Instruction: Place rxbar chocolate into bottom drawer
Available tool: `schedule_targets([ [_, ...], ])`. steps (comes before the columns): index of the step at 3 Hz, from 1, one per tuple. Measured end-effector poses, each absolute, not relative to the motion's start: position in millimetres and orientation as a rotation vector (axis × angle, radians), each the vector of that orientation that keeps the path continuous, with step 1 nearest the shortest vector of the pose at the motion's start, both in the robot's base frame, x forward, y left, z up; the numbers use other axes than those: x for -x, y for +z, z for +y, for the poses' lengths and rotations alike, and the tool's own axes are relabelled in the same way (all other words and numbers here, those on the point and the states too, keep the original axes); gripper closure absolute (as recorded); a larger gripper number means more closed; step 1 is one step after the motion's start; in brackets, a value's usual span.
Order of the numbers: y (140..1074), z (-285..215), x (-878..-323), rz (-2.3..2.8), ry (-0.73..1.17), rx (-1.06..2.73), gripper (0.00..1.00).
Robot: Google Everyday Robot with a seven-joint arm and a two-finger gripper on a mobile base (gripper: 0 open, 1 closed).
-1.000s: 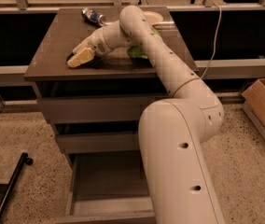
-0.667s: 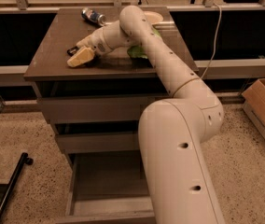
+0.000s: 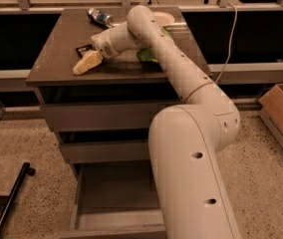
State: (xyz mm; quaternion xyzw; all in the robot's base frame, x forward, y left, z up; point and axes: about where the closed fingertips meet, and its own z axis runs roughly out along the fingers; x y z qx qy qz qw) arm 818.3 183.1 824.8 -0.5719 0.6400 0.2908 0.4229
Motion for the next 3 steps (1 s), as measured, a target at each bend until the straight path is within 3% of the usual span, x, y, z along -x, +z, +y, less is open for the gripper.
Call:
schedule_targets([
  [3,870,158,-777,1.652,0.593,1.346,0.0],
])
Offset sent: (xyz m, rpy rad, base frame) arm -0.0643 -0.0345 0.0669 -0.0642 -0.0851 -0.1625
